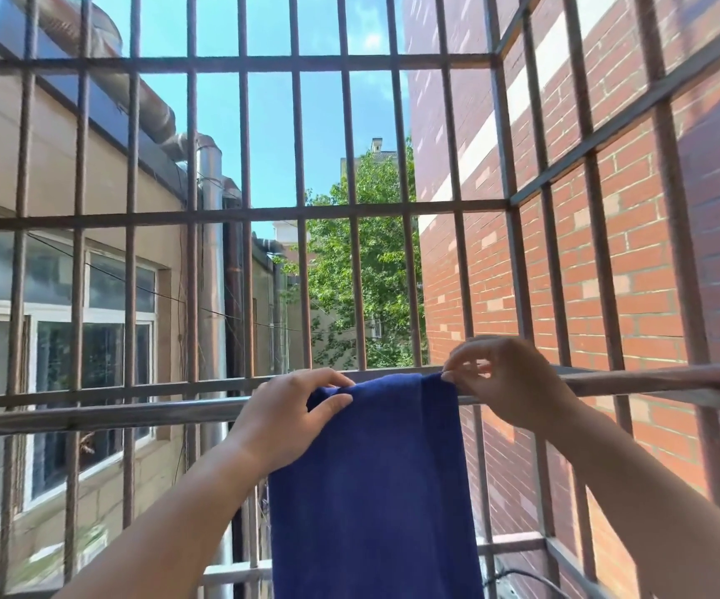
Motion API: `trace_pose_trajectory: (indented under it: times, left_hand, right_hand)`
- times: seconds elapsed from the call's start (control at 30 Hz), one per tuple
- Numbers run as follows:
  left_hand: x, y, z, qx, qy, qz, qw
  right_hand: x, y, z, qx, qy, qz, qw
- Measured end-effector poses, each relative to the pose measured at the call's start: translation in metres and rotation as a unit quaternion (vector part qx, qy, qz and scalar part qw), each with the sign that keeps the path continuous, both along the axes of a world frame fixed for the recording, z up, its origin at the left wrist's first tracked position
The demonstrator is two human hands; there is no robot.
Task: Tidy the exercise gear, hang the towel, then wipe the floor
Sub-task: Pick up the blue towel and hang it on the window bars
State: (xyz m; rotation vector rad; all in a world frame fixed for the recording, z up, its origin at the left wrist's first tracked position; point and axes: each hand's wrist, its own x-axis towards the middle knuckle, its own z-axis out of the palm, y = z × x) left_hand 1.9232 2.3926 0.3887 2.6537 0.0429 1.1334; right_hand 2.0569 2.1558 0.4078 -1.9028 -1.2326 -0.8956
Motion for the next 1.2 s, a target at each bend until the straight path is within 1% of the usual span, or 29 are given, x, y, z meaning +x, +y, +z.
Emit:
trace_pose_trajectory:
  times: [0.1,0.2,0.27,0.37,0.47,0.73,0.97,1.07,1.2]
  left_hand:
    - [-0.002,-0.002,0.001,-0.003,0.008,0.003,1.0]
    - [-0.001,-0.012,0.0,0.031,-0.008,0.034,0.999]
    - [0.002,-0.024,-0.002,0.06,-0.017,0.046,0.997]
    - [0.008,-0.041,-0.004,0.085,-0.015,0.031,0.996]
    - [0.012,-0.043,-0.002,0.102,-0.012,0.036,0.994]
    - [0.003,-0.017,-0.001,0.089,0.017,0.031,0.995]
    - [-0.01,0.001,0.002,0.089,0.045,0.063,0.993]
    - [-0.009,-0.007,0.0,0.088,0.026,0.056,0.994]
    - [-0.013,-0.014,-0.005,0.091,-0.069,0.043,0.992]
  right_hand:
    - [0.009,-0.019,0.002,0.018,0.022,-0.05,0.998]
    - [0.006,-0.024,0.0,-0.001,0.04,-0.048,0.998]
    - [-0.004,-0.018,-0.001,-0.016,0.026,-0.032,0.999]
    - [-0.016,0.0,-0.005,-0.062,-0.007,-0.006,0.998]
    - [-0.016,0.012,-0.01,-0.081,-0.027,-0.018,0.996]
    - [-0.005,0.0,-0.003,-0.098,0.004,-0.015,0.995]
    - [0.003,-0.036,0.001,-0.095,0.055,-0.054,0.993]
    - [-0.009,-0.023,0.003,-0.104,0.02,-0.044,0.993]
    - [-0.022,0.003,-0.005,-0.108,-0.034,-0.029,0.993]
